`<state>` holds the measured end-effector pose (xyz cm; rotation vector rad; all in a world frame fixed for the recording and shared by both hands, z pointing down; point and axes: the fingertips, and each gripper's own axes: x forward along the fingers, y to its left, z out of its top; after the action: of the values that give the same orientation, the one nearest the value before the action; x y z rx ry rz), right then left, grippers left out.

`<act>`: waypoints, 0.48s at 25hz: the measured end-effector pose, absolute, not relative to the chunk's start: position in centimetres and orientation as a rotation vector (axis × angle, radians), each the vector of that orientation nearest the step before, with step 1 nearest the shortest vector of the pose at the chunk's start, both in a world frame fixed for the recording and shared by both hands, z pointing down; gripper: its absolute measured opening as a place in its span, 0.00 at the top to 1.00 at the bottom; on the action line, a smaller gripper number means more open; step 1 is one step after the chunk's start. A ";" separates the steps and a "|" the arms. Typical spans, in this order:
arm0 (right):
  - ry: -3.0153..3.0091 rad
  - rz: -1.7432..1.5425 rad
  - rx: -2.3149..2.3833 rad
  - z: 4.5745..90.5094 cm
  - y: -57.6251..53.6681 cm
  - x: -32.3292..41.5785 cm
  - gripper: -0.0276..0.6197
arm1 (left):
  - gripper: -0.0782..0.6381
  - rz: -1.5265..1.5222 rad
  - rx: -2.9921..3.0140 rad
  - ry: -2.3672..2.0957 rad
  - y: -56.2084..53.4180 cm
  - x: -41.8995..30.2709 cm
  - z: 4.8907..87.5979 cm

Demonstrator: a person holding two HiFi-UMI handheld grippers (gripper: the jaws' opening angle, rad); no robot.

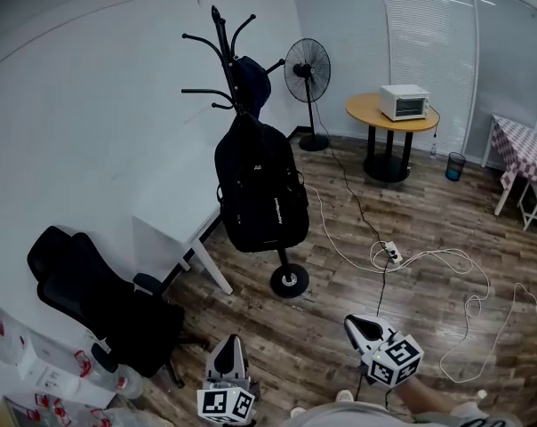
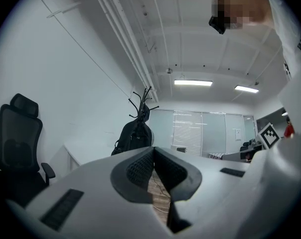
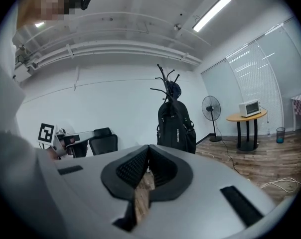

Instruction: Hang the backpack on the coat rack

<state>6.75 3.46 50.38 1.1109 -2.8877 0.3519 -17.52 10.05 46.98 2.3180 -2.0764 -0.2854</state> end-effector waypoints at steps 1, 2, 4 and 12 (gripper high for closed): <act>-2.886 0.354 1.112 50.5 3.4 6.7 0.93 | 0.88 -0.279 2.320 -2.076 10.0 -17.5 47.0; -2.884 0.355 1.113 50.6 3.4 6.7 0.93 | 0.88 -0.275 2.322 -2.075 10.0 -17.6 47.2; -2.874 0.354 1.120 50.7 3.2 6.8 0.93 | 0.88 -0.273 2.314 -2.072 9.9 -17.6 47.3; -2.851 0.382 1.129 51.4 2.4 7.0 0.93 | 0.88 -0.270 2.301 -2.058 9.2 -17.7 48.6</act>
<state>7.00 2.36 51.44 1.1292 -2.8512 0.3821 -17.70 9.20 48.55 2.3006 -2.0575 -0.2696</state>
